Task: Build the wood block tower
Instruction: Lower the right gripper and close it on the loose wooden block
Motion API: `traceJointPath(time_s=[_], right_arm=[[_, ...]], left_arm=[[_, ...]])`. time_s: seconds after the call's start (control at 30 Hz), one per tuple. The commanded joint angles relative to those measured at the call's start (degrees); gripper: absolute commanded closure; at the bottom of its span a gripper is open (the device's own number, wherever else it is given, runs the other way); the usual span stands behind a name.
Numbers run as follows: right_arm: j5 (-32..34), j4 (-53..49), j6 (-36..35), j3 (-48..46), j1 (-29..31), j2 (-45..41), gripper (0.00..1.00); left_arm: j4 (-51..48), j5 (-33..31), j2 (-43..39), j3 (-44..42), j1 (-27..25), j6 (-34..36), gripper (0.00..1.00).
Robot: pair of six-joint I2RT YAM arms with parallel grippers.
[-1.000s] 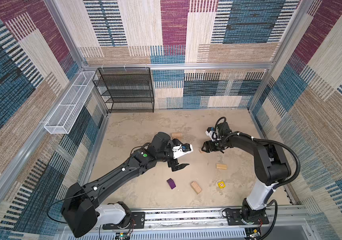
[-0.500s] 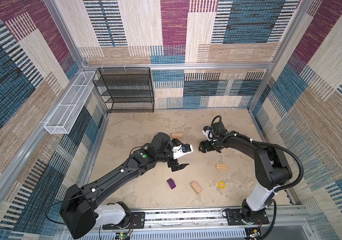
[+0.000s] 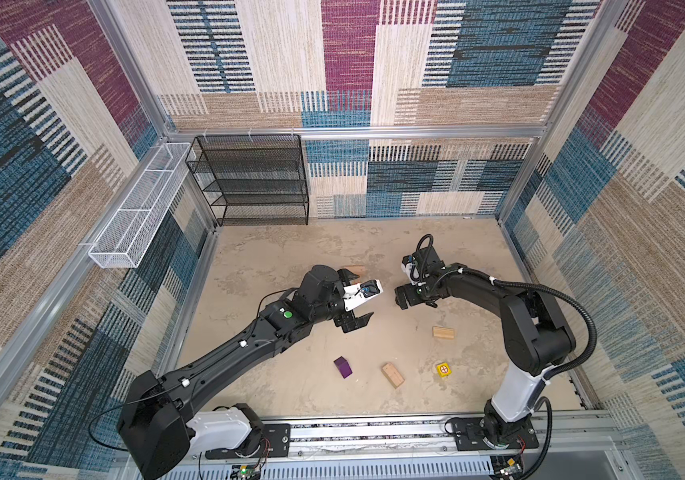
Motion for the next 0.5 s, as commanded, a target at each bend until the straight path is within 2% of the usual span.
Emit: traceJointPath(time_s=[0.0,0.47], right_arm=[[1.8,0.7,0.3,0.9,0.4,0.7,0.02],[4.8,-0.5,1.1,2.6,1.3,2.9,0.08]], left_arm=[[1.6,-0.7,-0.2,0.0,0.0,-1.2,0.00],[1.3,-1.1,-0.4,-0.1,0.0,-0.8,0.00]])
